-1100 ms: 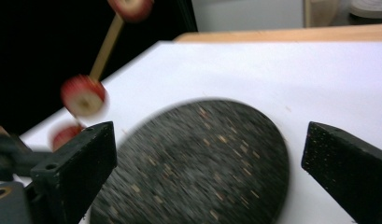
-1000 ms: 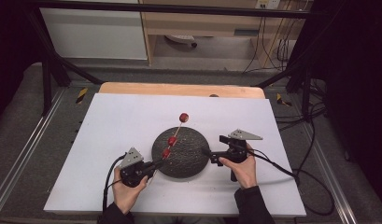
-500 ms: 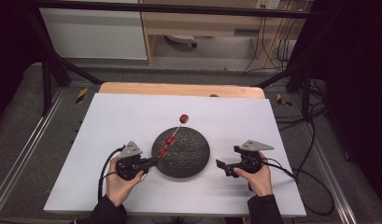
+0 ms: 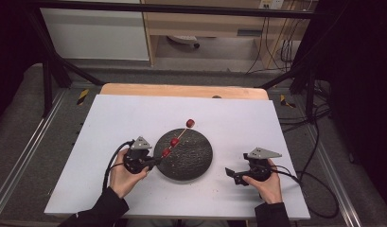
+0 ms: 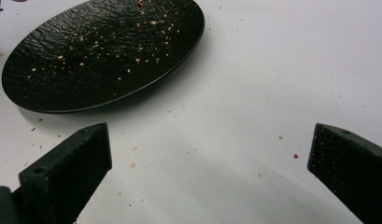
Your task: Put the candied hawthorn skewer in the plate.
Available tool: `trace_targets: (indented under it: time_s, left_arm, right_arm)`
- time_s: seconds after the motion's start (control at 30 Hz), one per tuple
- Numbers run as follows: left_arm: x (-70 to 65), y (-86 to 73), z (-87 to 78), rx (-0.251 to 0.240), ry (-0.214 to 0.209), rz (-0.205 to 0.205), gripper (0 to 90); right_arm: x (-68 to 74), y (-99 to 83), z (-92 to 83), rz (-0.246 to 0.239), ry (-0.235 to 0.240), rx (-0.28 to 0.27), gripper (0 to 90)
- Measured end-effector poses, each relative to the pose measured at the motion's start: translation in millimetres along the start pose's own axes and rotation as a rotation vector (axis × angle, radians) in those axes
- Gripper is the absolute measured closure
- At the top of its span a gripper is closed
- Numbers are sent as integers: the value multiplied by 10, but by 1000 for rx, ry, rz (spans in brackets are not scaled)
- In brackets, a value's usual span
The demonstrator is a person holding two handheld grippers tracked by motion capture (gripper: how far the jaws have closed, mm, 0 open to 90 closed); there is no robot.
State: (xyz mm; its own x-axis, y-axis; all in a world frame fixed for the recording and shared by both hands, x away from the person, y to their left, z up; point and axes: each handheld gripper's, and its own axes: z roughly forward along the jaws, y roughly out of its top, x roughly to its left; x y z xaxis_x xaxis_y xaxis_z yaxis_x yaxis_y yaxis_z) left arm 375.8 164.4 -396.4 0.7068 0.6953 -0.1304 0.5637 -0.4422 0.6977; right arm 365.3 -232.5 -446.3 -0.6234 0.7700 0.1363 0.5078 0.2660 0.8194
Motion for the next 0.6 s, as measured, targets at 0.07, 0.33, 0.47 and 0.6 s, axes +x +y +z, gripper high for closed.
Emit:
trace_targets:
  time_s: [0.07,0.33,0.47,0.6]
  left_arm:
    - [-1,18,49,21,3,-5,887]
    - [-47,69,253,121,17,13,887]
    - [-83,86,313,158,29,25,887]
    - [-101,98,359,202,41,35,887]
  right_arm:
    - [-9,-11,-12,-4,-3,4,4]
    - [-23,-74,-31,-5,-11,22,5]
    - [-26,-79,-24,-8,-8,22,5]
    - [-18,-90,-17,-11,-4,29,5]
